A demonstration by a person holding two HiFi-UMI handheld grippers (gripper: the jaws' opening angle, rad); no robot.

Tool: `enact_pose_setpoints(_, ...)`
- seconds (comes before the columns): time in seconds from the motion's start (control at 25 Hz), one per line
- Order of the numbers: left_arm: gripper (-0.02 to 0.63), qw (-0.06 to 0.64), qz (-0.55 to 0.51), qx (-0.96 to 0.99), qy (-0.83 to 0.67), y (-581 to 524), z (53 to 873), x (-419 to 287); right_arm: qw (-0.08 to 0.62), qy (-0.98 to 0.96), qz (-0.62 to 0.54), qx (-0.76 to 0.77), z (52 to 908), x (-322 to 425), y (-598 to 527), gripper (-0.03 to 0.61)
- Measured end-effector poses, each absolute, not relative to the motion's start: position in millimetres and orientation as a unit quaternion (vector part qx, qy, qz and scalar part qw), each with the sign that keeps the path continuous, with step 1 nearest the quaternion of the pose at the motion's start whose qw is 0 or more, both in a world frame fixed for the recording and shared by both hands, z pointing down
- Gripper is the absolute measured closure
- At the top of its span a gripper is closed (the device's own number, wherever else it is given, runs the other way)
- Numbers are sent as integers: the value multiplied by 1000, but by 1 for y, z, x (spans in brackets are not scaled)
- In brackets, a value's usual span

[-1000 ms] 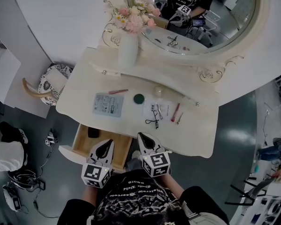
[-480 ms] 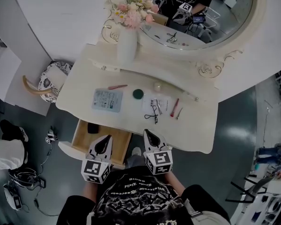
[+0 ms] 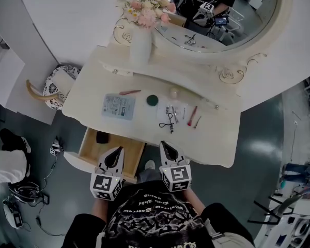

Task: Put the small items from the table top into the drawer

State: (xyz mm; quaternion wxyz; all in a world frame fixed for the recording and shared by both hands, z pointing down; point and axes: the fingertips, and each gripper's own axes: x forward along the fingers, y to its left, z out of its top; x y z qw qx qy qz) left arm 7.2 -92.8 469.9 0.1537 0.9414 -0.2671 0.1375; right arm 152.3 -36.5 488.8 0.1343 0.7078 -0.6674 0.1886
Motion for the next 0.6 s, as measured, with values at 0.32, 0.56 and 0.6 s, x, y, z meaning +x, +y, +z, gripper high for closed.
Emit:
enact_pose_setpoints(0.32,598,162,138,937,-276,-89,474,5,141,-662,185,712,490,160,-28,571)
enact_pose_setpoints(0.56,598,159,135,940,-271,-88,470,14,140,-661,184,714,489,165,-24,571)
enact_pose_setpoints(0.6,598,159,134,940,-269,-87,470,15,140,-661,184,714,489,166,-23,571)
